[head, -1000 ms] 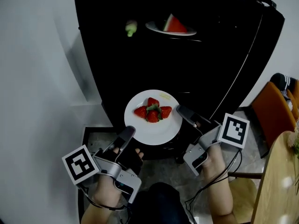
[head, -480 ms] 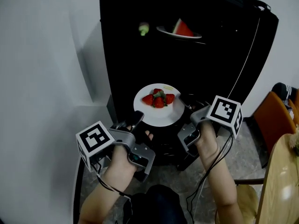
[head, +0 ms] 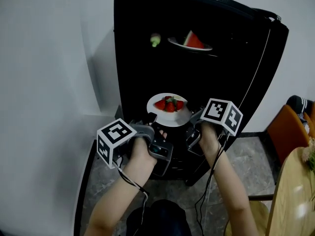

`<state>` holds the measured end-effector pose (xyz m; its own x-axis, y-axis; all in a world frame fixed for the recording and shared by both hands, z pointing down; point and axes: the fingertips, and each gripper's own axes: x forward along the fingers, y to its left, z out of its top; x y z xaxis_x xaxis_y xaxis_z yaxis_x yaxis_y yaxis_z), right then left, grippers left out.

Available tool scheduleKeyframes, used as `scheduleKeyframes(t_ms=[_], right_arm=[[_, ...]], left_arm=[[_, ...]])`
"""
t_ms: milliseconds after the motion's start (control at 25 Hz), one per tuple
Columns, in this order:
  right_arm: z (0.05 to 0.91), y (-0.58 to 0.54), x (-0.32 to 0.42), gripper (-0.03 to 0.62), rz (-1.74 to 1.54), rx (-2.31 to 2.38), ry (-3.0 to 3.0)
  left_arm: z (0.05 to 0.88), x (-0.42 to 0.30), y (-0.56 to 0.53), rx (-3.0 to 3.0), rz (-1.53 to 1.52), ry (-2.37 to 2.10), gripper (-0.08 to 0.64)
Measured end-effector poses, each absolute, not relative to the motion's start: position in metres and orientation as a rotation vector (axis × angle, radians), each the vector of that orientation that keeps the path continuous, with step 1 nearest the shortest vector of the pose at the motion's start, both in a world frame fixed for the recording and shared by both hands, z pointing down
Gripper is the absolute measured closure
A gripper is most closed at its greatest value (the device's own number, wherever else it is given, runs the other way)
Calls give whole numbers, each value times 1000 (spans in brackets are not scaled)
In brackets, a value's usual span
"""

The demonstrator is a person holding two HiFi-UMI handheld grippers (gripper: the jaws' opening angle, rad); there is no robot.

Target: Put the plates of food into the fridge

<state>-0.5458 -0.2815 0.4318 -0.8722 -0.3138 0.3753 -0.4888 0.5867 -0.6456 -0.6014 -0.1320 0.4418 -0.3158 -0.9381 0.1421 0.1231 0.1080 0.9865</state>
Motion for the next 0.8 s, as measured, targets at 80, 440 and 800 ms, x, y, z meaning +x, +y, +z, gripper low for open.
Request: scheduleKeyframes(t_ms=[80,440,800], right_arm=[[435,-281,-545,555,1135,669,-2590],[419,-296,-540,541,619,786,-2695],[384,-192,-500,560,477,389,-3027]], left_arm=[[444,-602,-131,844,-1401,-1415,538],[449,-604,-143,802,-1437,-1400,538],[447,-609,-148,786,-1489,-1379,537]])
